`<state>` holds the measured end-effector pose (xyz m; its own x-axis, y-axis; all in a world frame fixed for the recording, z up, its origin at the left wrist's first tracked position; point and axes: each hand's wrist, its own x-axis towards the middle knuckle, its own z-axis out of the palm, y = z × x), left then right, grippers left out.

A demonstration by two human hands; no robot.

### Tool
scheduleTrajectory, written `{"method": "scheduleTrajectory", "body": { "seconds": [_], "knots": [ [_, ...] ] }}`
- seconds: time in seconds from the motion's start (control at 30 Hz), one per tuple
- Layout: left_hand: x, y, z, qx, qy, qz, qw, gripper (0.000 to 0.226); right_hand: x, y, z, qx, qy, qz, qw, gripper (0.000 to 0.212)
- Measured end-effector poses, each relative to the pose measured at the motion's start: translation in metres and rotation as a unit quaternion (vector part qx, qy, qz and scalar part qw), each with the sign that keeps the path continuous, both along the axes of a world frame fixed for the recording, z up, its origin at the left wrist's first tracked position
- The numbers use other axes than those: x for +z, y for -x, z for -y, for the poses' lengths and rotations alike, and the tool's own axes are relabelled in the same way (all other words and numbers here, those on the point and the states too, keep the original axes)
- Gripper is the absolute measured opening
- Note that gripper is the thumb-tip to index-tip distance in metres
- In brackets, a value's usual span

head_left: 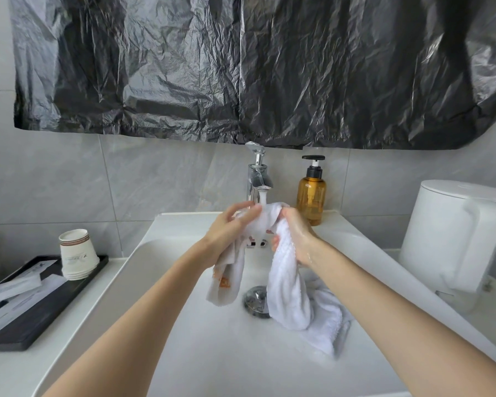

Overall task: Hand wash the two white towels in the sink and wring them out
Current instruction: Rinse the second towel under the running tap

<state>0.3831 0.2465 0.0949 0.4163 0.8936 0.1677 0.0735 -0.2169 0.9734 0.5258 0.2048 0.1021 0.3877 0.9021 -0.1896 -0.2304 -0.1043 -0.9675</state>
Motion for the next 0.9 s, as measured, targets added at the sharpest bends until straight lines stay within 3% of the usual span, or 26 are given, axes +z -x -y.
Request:
{"method": "scheduleTrajectory", "body": {
  "seconds": [0.1, 0.17, 0.23, 0.47, 0.63, 0.73, 0.83, 0.9],
  "knots": [
    [-0.007, -0.005, 0.004, -0.023, -0.021, 0.028, 0.999, 0.03, 0.001, 0.003, 0.004, 0.014, -0.041, 0.112, 0.993, 0.035],
    [-0.008, -0.004, 0.0, 0.02, -0.015, 0.039, 0.999, 0.027, 0.0, 0.006, 0.004, 0.054, -0.08, 0.175, 0.98, 0.039],
    [-0.007, -0.003, -0.004, 0.052, -0.012, 0.041, 0.998, 0.025, -0.004, 0.013, 0.004, 0.071, -0.101, 0.208, 0.97, 0.024],
    [-0.006, -0.015, 0.001, 0.084, 0.029, 0.057, 0.994, 0.04, -0.014, 0.025, -0.01, -0.067, -0.129, 0.302, 0.942, 0.044],
    [-0.005, -0.016, 0.003, 0.122, -0.003, 0.022, 0.992, 0.031, -0.009, 0.023, -0.009, -0.073, -0.15, 0.441, 0.882, 0.051],
    [-0.002, -0.011, 0.0, 0.134, 0.002, 0.019, 0.991, 0.026, -0.009, 0.017, -0.008, -0.025, -0.15, 0.507, 0.849, 0.04],
    [0.003, -0.004, -0.006, 0.14, 0.014, 0.052, 0.989, 0.028, -0.009, 0.013, -0.007, 0.067, -0.137, 0.47, 0.87, 0.036],
    [0.005, 0.002, -0.009, 0.147, 0.043, 0.099, 0.983, 0.03, -0.014, 0.012, -0.008, 0.12, -0.129, 0.396, 0.901, 0.058]
  ]
}}
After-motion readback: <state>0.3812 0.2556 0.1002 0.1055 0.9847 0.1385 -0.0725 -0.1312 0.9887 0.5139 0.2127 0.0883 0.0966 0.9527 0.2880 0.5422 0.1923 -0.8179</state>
